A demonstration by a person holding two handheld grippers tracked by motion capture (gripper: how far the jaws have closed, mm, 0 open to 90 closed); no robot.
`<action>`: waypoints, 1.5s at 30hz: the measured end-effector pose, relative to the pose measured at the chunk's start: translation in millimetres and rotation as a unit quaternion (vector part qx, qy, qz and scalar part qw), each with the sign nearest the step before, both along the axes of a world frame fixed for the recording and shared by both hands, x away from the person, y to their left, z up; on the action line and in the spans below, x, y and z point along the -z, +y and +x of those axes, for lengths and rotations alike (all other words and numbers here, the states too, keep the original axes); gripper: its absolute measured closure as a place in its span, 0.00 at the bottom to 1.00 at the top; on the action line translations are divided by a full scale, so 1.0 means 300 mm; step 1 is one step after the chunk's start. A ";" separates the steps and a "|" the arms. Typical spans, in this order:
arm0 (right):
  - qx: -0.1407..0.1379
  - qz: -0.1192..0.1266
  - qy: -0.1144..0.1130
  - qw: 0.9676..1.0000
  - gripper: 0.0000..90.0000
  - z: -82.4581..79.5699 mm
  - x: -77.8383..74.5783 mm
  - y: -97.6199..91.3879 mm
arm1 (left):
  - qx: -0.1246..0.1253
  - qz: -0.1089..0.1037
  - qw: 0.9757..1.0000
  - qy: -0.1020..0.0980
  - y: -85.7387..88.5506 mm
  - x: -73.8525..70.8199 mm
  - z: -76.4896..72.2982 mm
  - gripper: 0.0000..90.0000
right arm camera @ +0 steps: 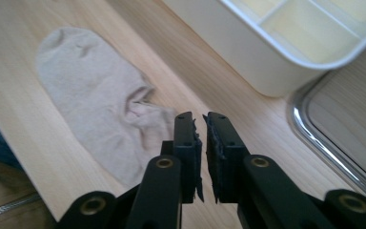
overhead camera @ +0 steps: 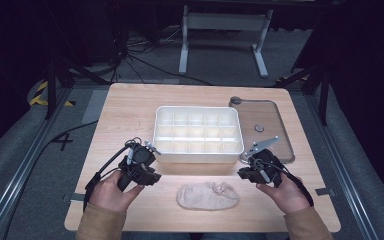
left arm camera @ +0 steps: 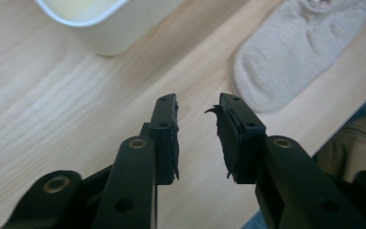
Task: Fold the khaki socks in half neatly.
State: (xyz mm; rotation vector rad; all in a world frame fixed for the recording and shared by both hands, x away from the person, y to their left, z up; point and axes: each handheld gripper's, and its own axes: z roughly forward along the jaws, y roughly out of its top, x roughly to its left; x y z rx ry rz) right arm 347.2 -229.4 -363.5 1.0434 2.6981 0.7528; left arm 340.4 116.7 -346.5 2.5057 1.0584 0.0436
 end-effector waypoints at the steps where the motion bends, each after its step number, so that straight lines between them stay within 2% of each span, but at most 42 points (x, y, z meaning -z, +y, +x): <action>1: -0.007 0.004 0.000 1.000 0.96 -0.006 -0.002 0.014 | -0.001 0.002 1.000 0.001 -0.006 0.001 -0.001 0.76; 4: -0.025 0.009 -0.004 1.000 0.98 -0.021 -0.003 0.043 | 0.005 -0.010 1.000 0.000 -0.018 -0.001 -0.006 0.76; 6: -0.033 0.014 -0.004 0.999 0.99 -0.027 0.000 0.056 | 0.010 -0.011 1.000 0.000 -0.027 -0.002 -0.010 0.73; 12: -0.042 0.026 0.006 0.999 0.99 -0.030 0.023 0.085 | 0.010 -0.016 1.000 -0.001 -0.048 0.002 -0.016 0.67; 18: -0.065 0.019 0.024 0.997 0.99 -0.041 0.071 0.147 | 0.012 -0.011 1.000 0.001 -0.066 0.016 -0.012 0.65; 21: -0.074 0.016 0.032 0.997 0.99 -0.047 0.100 0.180 | 0.016 -0.006 1.000 -0.006 -0.080 0.024 -0.013 0.64; 24: -0.079 0.015 0.039 0.996 0.99 -0.050 0.128 0.204 | 0.022 -0.009 1.000 -0.008 -0.088 0.032 -0.008 0.59; 25: -0.081 0.015 0.040 0.996 0.99 -0.051 0.136 0.211 | 0.022 -0.007 1.000 -0.003 -0.091 0.035 -0.006 0.57; 28: -0.086 0.017 0.047 0.995 0.99 -0.057 0.158 0.230 | 0.028 0.008 1.000 -0.010 -0.104 0.048 -0.006 0.56; 33: -0.097 0.001 0.053 0.994 0.99 -0.067 0.201 0.262 | 0.029 0.010 1.000 0.006 -0.126 0.075 0.003 0.57; 37: -0.097 -0.001 0.059 0.994 0.99 -0.069 0.223 0.269 | 0.032 0.011 0.999 0.022 -0.150 0.109 0.016 0.59; 43: -0.099 0.002 0.067 0.993 0.99 -0.078 0.236 0.276 | 0.037 0.015 0.999 0.034 -0.173 0.138 0.024 0.61; 44: -0.103 -0.003 0.077 0.992 0.99 -0.080 0.247 0.277 | 0.038 0.014 0.998 0.041 -0.183 0.151 0.027 0.61; 45: -0.103 -0.003 0.077 0.992 0.99 -0.080 0.247 0.277 | 0.038 0.014 0.998 0.041 -0.183 0.151 0.027 0.61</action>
